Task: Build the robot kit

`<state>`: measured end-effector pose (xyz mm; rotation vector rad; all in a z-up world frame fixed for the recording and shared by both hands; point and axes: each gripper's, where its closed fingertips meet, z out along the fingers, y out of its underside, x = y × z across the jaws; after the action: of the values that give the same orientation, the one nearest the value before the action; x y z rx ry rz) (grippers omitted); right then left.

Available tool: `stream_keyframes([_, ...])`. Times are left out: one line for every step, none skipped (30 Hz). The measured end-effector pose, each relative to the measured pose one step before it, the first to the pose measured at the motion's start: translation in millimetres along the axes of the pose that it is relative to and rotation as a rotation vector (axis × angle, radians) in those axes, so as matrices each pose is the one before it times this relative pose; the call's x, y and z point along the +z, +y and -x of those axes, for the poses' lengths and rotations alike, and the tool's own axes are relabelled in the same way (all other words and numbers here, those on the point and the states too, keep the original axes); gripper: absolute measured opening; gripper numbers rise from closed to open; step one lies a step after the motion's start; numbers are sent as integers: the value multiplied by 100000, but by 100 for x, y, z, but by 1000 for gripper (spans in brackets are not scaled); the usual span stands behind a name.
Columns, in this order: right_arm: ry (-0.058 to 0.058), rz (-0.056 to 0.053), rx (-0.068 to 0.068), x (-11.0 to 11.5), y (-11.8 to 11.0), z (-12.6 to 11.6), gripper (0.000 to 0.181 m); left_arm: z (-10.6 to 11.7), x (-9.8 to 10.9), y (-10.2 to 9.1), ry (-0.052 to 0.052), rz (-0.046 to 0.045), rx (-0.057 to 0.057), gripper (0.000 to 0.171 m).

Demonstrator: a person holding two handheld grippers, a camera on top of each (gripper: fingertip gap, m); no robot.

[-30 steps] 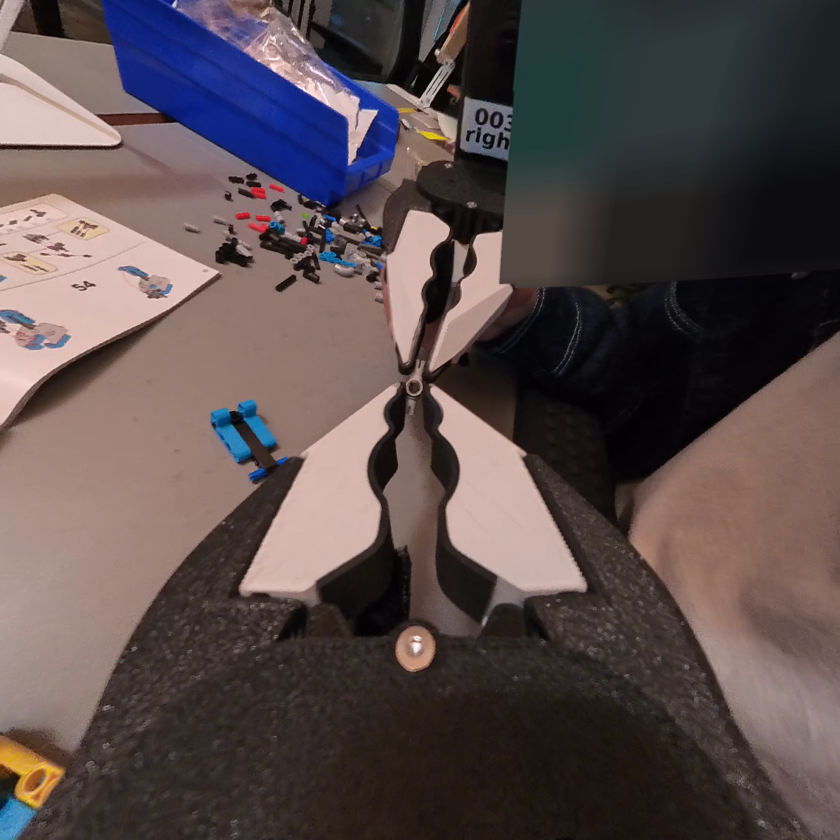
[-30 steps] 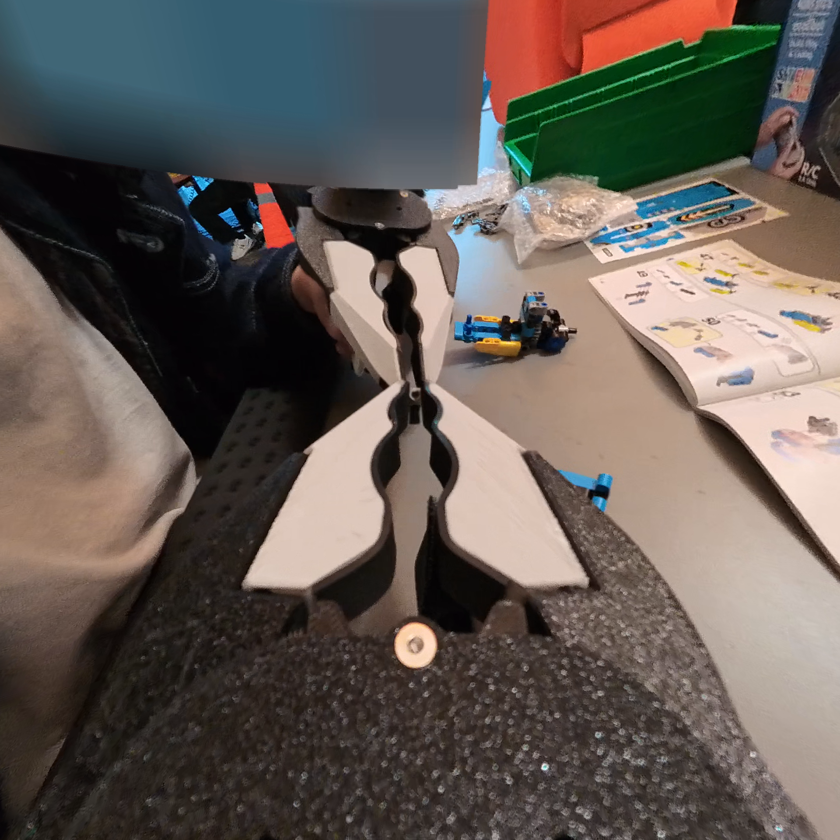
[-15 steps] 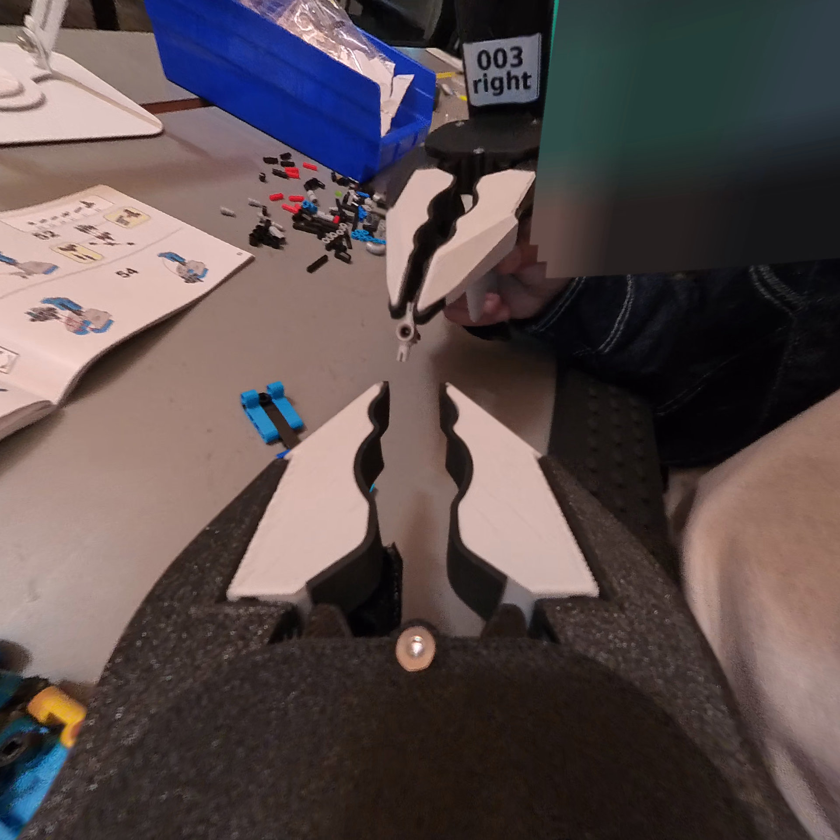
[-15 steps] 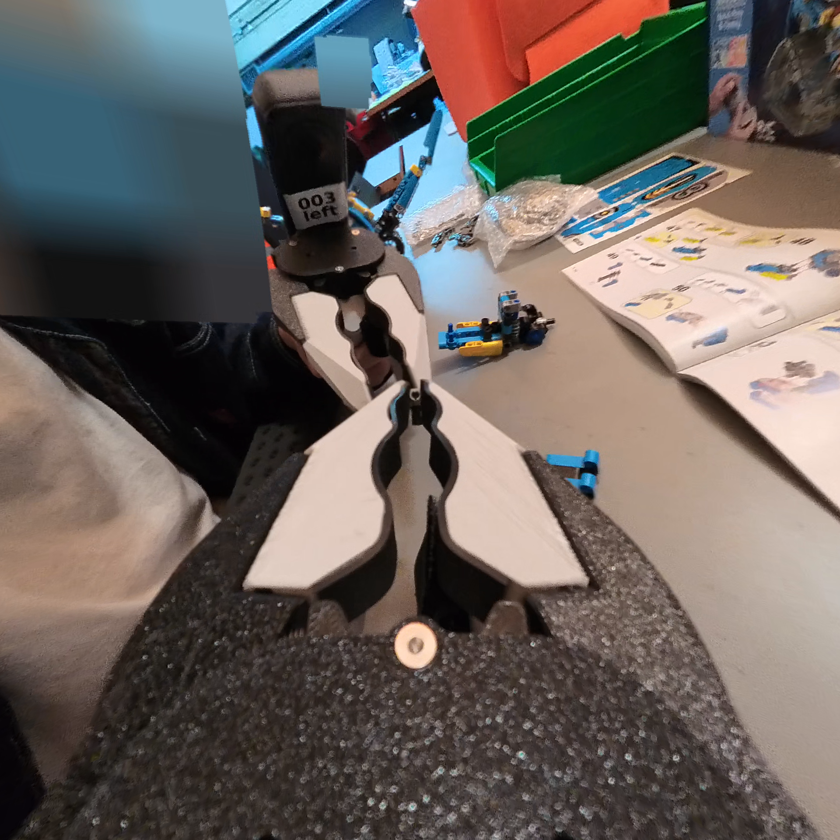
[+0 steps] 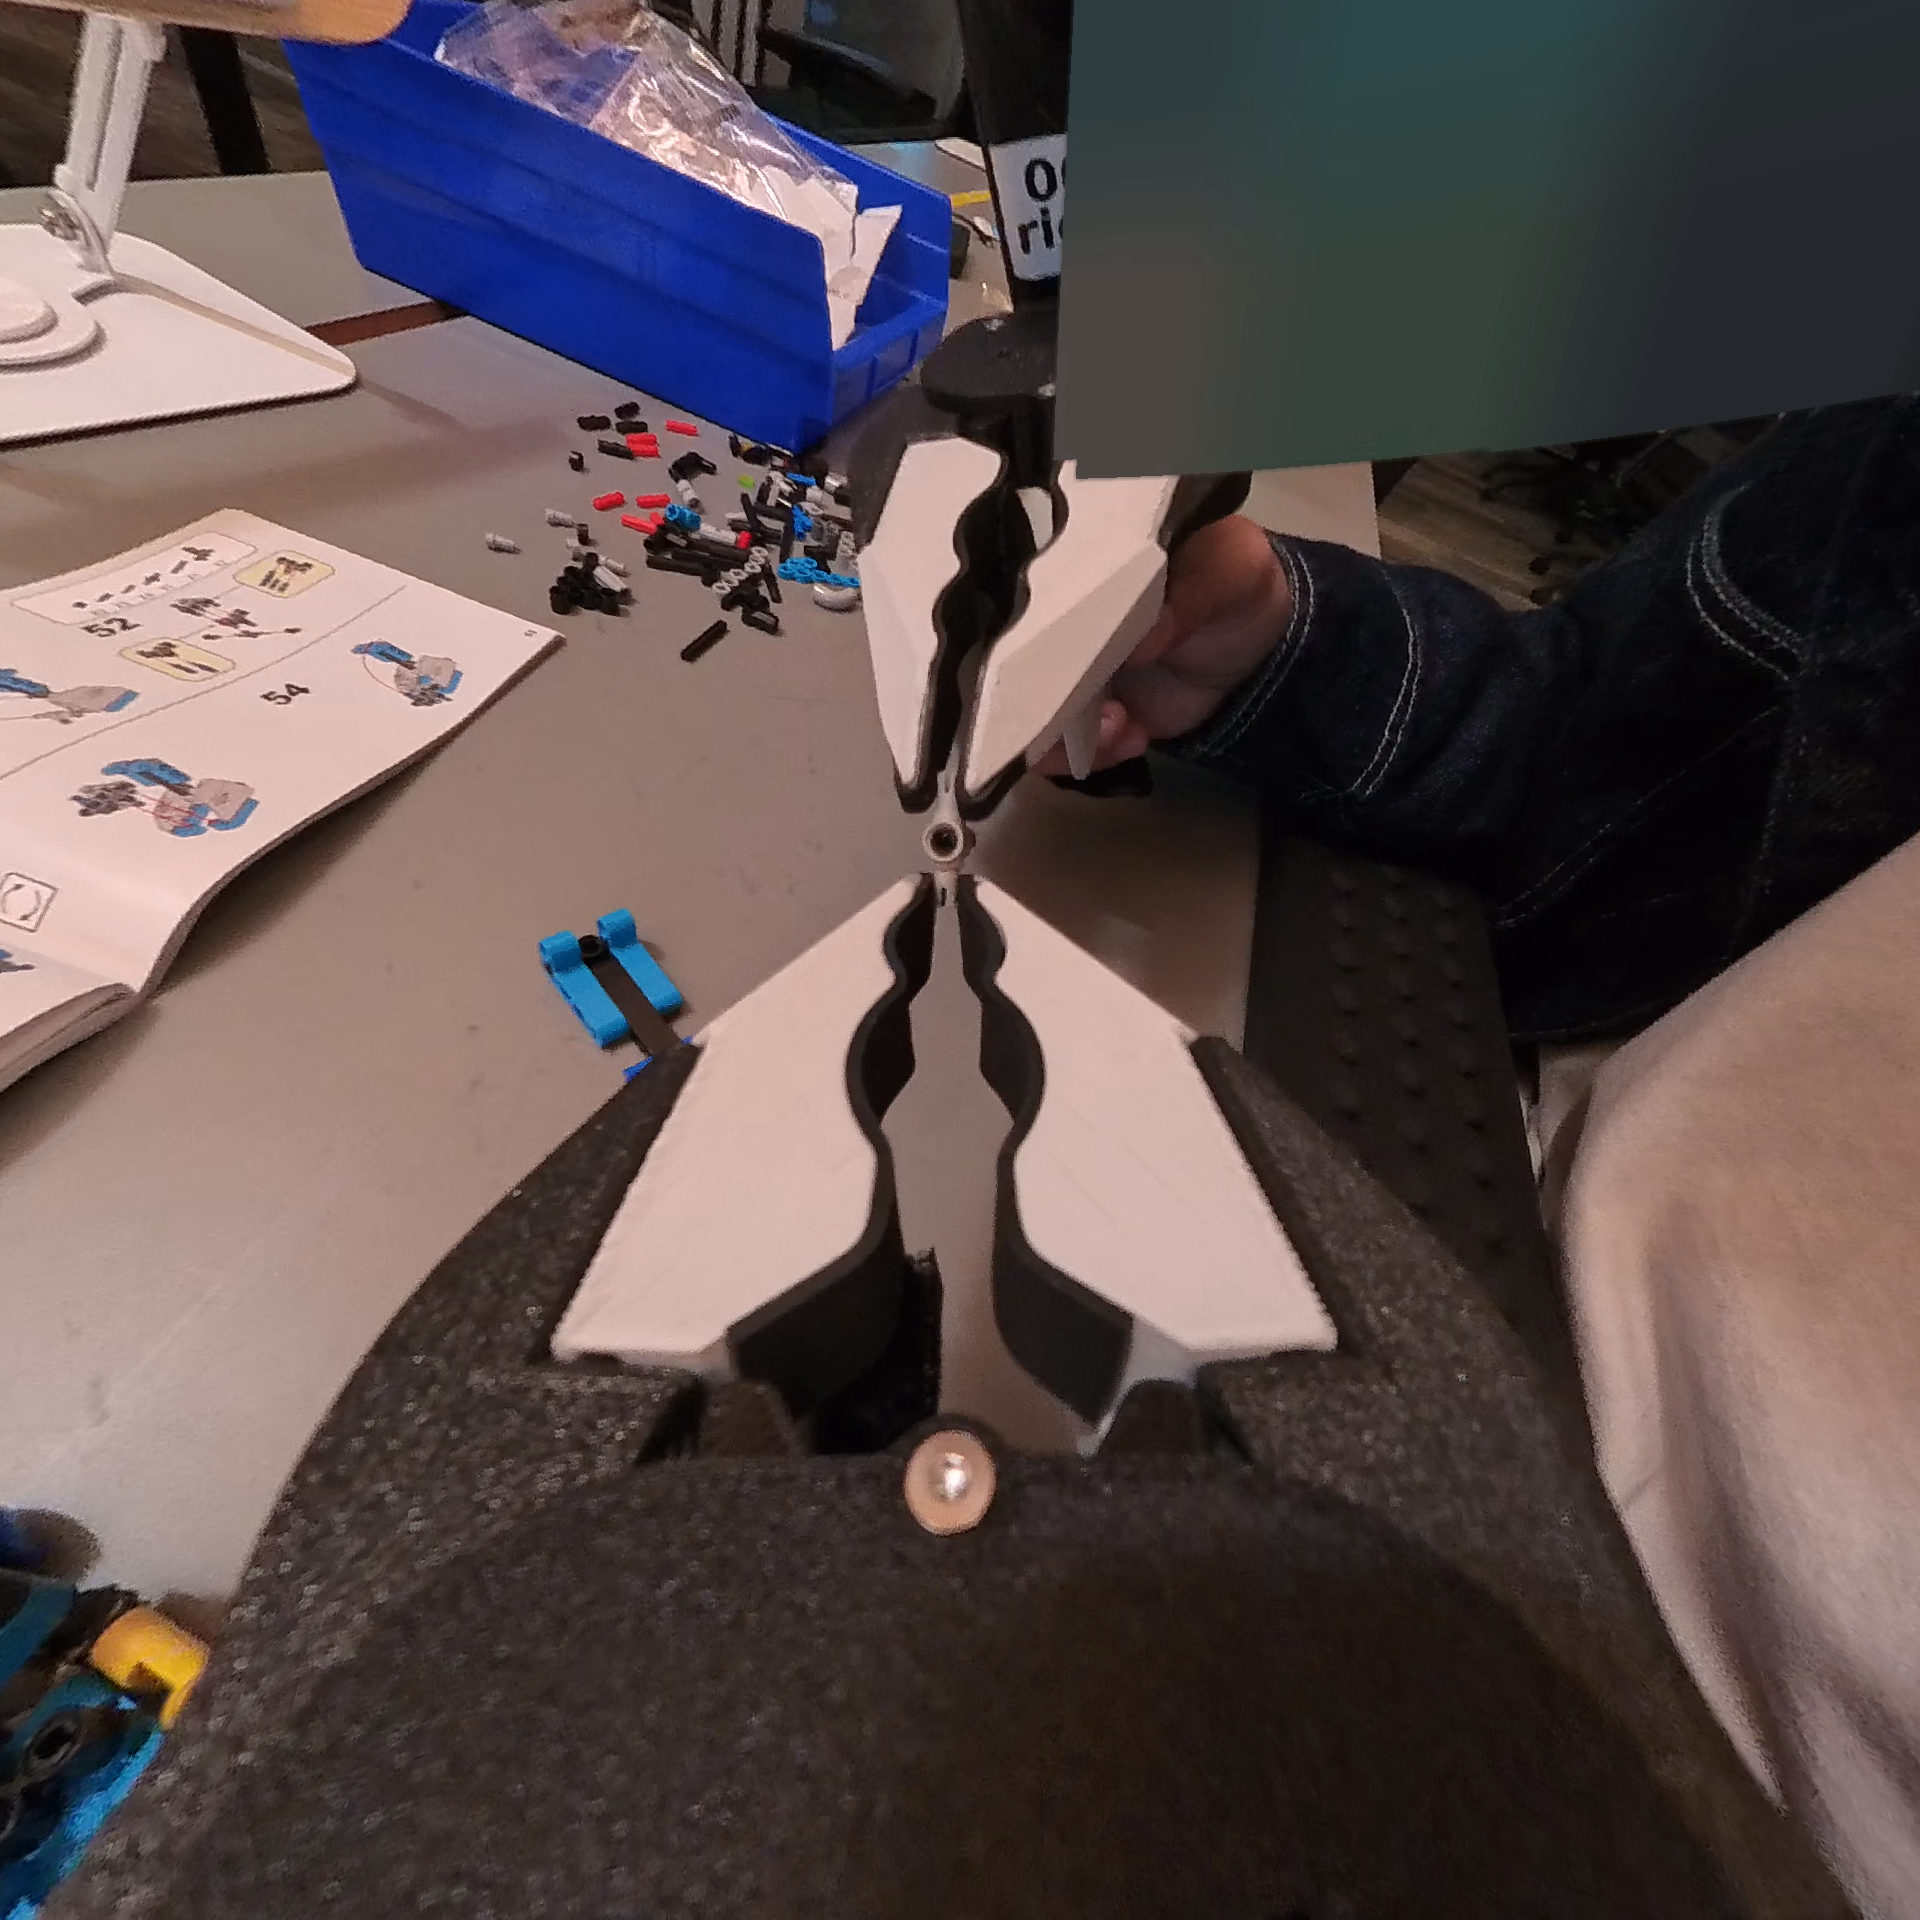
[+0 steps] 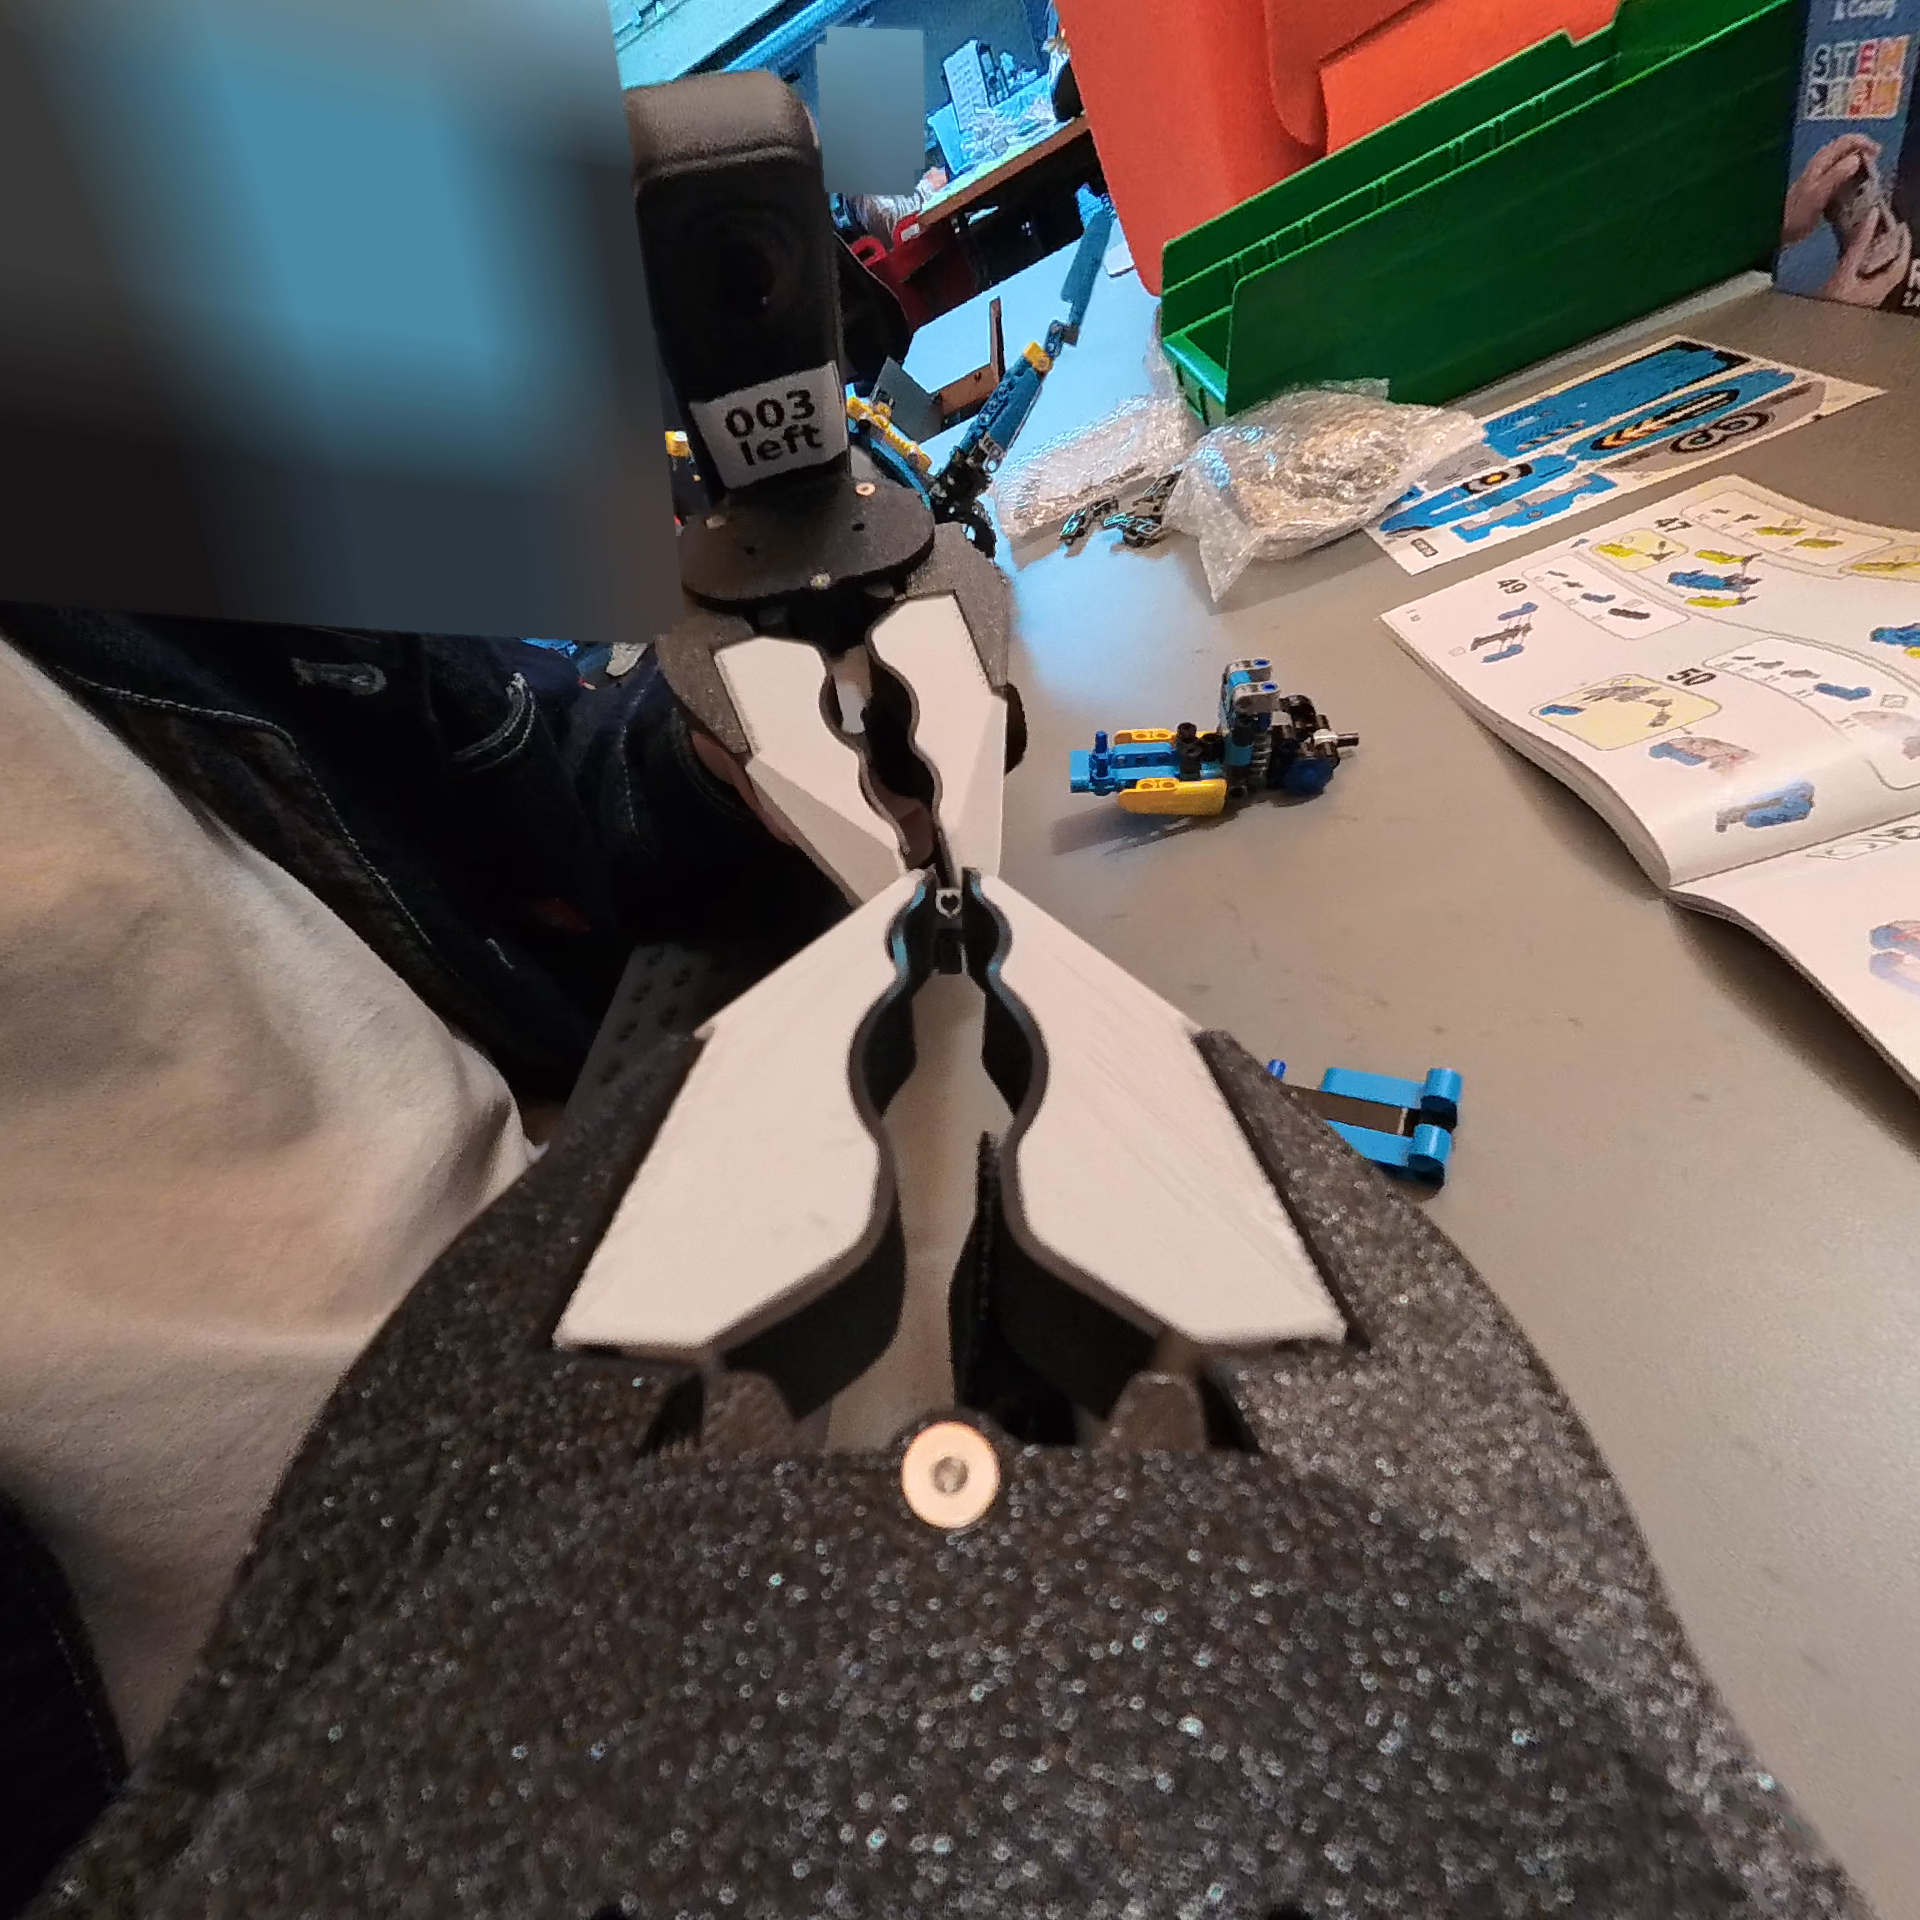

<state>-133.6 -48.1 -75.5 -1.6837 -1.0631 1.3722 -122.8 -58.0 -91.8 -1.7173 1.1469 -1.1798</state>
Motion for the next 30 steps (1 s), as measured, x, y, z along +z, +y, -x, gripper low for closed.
stream_keyframes([-456,752,-467,47,132,87,4,-60,75,156,288,898,201,4])
stream_keyframes([521,637,-424,15,104,-65,4,38,60,107,-372,543,226,4])
stream_keyframes([741,474,-655,18,95,-107,4,47,19,59,-329,327,310,4])
stream_keyframes([-19,387,-513,33,68,6,5,28,-35,-52,-306,-260,252,4])
stream_keyframes([-193,414,-158,63,63,27,8,61,-47,-84,-310,-433,-38,4])
stream_keyframes([464,573,105,68,102,-76,10,10,-17,24,250,55,-355,4])
stream_keyframes([310,668,83,64,120,-68,12,-27,44,92,446,437,-451,4])
stream_keyframes([-929,617,11,119,140,144,15,28,37,54,-265,263,9,4])
stream_keyframes([-827,1086,-46,150,187,175,15,-43,34,28,-108,261,646,4])
stream_keyframes([539,1274,-606,116,192,17,9,-134,45,85,430,558,673,4])
stream_keyframes([752,222,-1544,-31,12,0,7,-78,41,8,221,-80,330,4])
stream_keyframes([295,-31,-1042,-70,-40,-3,7,-26,21,-59,84,-331,-306,4])
stream_keyframes([37,179,243,-44,5,-34,7,29,7,-23,-32,-136,-383,4])
stream_keyframes([426,743,360,-23,113,-102,7,131,23,82,-460,263,-416,4])
stream_keyframes([1891,1919,-696,-55,274,-315,7,381,86,235,-1772,1037,-1028,5])
stream_keyframes([4567,2204,-1160,-166,329,-728,7,714,126,442,-3404,2264,-1569,5])
stream_keyframes([6801,3542,-1122,-272,563,-1191,7,933,131,539,-4527,2835,-1541,11])
stream_keyframes([7544,6223,-1985,-235,1012,-1356,6,733,211,546,-3368,2799,-1626,23])
stream_keyframes([6515,7448,-3110,-76,1313,-1163,7,276,287,672,-657,3577,-1438,25])
stream_keyframes([4627,6080,-2381,40,1165,-814,7,182,318,675,-506,3643,-1089,25])
stream_keyframes([2228,3418,-583,103,751,-427,7,103,288,638,-720,3532,698,25])
stream_keyframes([-253,2218,-188,164,486,-3,7,86,267,576,-1489,3363,2453,25])
stream_keyframes([62,2413,-1165,218,436,29,7,196,225,438,-2730,2604,3091,25])
stream_keyframes([694,2497,-1675,237,402,-2,7,140,251,448,-2341,2710,3109,25])
stream_keyframes([-123,2217,-1207,262,358,126,7,-56,287,525,-946,3018,2500,25])
stream_keyframes([-2219,2225,-339,280,378,432,7,-24,337,520,-715,2998,1275,26])
stream_keyframes([-1993,1668,314,296,307,353,7,189,261,364,-1879,2306,753,28])
stream_keyframes([-849,1559,554,263,303,115,7,252,86,107,-2249,817,1226,30])
stream_keyframes([-292,1423,562,209,268,-4,7,168,-12,-3,-1490,6,1249,31])
stream_keyframes([-936,-48,722,81,36,72,7,75,0,39,-517,137,284,31])
